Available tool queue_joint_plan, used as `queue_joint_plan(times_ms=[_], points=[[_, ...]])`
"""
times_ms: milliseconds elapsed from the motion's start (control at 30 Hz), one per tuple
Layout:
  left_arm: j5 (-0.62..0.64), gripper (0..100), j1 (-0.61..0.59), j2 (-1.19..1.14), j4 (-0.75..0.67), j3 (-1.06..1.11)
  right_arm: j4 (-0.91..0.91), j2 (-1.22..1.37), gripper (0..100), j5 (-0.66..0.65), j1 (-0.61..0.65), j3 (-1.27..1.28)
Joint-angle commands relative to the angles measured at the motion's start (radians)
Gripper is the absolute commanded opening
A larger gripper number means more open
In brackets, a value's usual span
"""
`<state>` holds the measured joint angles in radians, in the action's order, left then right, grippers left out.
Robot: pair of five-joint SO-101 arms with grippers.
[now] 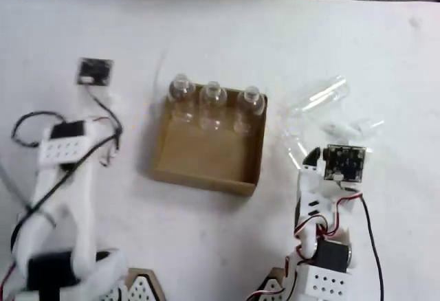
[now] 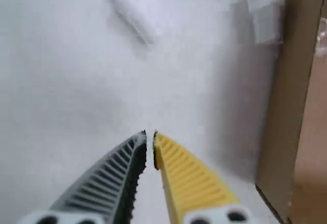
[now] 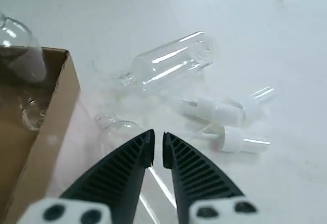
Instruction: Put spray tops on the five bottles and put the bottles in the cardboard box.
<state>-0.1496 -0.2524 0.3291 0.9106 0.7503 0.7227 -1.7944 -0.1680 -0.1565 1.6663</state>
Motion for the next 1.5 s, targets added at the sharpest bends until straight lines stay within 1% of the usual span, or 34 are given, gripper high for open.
queue_joint_plan(times_ms=[0, 67, 200, 300, 400, 533, 633, 767, 900, 967, 1067, 1200, 1400, 1467], points=[[0.072, 3, 0.111, -0.145, -0.003, -0.064, 0.053, 0.002, 1.7, -0.015, 0.054, -0.044], [0.087, 3, 0.154, -0.157, -0.003, -0.063, 0.108, 0.002, 1.7, -0.015, 0.061, -0.077], [0.118, 3, 0.231, -0.157, 0.003, -0.060, 0.153, 0.002, 1.7, -0.015, 0.061, -0.115], [0.144, 3, 0.251, -0.162, 0.003, -0.054, 0.182, 0.041, 1.6, -0.011, 0.061, -0.163], [0.149, 3, 0.251, -0.162, 0.003, -0.054, 0.177, 0.154, 1.6, -0.009, 0.068, -0.221], [0.149, 3, 0.251, -0.163, 0.003, -0.052, 0.117, 0.414, 1.6, -0.008, 0.073, -0.310], [0.150, 3, 0.246, -0.163, -0.003, -0.052, 0.050, 0.601, 1.6, -0.008, 0.036, -0.354], [0.152, 3, 0.252, -0.163, 0.000, -0.052, -0.061, 0.743, 1.6, -0.012, 0.008, -0.365], [0.230, 3, 0.285, -0.163, 0.002, -0.040, -0.116, 0.799, 1.6, -0.014, 0.008, -0.364], [0.249, 3, 0.315, -0.162, -0.005, -0.023, -0.136, 0.817, 1.6, -0.014, 0.008, -0.364], [0.249, 3, 0.358, -0.162, -0.005, -0.018, -0.140, 0.826, 1.6, -0.015, 0.010, -0.364], [0.250, 3, 0.383, -0.162, -0.005, -0.023, -0.140, 0.829, 1.6, -0.015, 0.010, -0.364], [0.249, 3, 0.380, -0.156, 0.011, -0.015, -0.140, 0.831, 1.6, -0.015, 0.010, -0.364], [0.249, 3, 0.372, -0.153, 0.049, -0.031, -0.140, 0.831, 1.7, -0.015, 0.007, -0.364]])
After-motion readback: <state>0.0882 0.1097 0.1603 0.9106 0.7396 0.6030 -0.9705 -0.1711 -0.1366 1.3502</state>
